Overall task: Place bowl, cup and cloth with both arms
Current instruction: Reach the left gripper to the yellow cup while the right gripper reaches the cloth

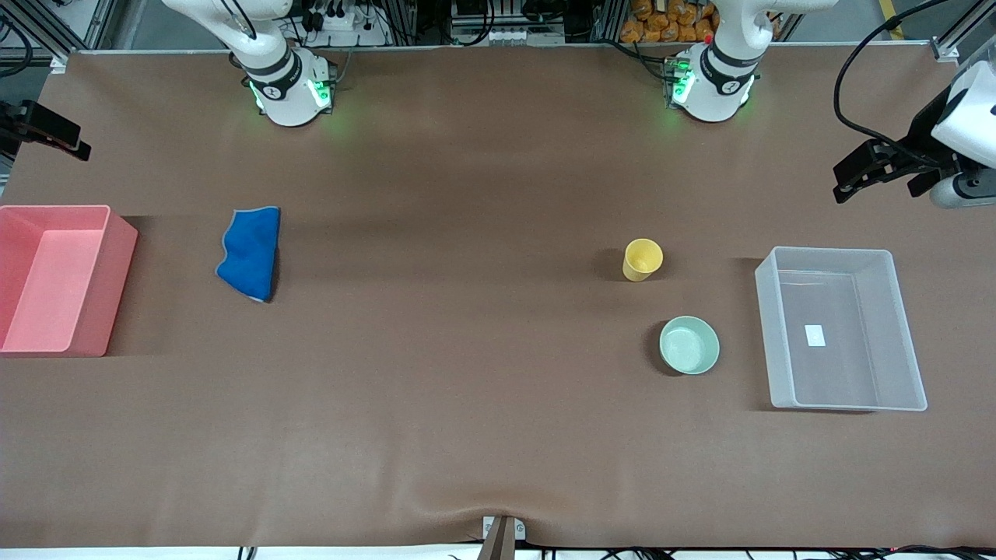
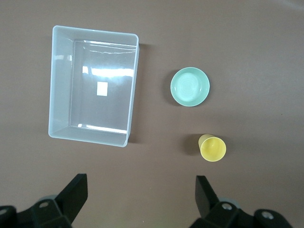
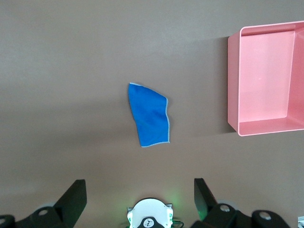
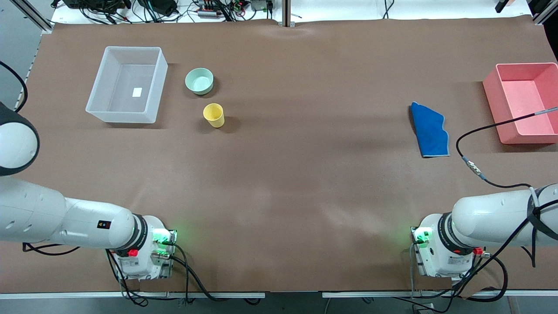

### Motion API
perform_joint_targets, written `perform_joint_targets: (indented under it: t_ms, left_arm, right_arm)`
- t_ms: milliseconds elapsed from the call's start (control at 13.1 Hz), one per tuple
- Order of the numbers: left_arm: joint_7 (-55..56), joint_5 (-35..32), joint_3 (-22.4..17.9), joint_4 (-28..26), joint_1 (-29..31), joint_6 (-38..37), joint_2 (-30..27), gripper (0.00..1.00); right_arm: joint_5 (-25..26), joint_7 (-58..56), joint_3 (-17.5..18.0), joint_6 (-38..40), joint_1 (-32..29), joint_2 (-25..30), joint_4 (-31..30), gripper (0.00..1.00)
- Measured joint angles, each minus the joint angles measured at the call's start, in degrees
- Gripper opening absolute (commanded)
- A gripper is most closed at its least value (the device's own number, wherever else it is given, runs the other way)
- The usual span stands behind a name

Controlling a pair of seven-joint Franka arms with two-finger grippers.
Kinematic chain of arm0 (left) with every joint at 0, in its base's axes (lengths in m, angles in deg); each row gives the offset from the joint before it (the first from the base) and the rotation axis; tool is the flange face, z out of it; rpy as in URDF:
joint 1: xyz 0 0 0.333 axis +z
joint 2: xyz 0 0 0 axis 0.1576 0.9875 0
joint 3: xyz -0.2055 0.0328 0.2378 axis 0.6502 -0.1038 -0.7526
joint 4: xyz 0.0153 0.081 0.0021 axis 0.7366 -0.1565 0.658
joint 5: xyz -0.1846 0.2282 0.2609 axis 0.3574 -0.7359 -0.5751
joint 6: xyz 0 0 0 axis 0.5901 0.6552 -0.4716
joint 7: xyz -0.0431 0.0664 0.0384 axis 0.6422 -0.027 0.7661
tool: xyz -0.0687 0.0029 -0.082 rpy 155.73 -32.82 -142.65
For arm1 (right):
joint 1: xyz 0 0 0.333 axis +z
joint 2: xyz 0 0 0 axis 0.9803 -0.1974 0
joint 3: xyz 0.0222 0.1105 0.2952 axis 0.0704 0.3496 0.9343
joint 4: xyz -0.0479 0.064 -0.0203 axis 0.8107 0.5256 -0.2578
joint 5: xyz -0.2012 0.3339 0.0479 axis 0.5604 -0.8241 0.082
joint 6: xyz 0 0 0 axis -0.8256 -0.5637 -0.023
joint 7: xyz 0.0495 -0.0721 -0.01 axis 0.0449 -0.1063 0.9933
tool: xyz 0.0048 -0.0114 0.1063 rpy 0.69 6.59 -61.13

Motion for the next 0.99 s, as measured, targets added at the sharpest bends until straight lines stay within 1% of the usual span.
perform_joint_targets:
  t_ms: [688, 841, 994]
  left_arm:
    - [-0.13, 0.00, 0.06, -0.30, -0.64, -0.53, 0.13, 1.00]
    - [-0.13, 0.00, 0.19, -1.06, -1.74, -0.44, 1.28, 1.00]
    - [-0.13, 0.05, 0.94, -2.99, -2.36, 1.81, 3.13, 1.00]
  right_arm:
    - [0.00, 0.00, 0.00, 0.02, 0.01, -0.30, 0.00, 1.00]
    - [0.00, 0.00, 0.01, 0.01, 0.01, -0.33, 0.00, 1.00]
    - [0.05, -0.01, 0.05, -0.04, 0.30, -0.45, 0.00, 1.00]
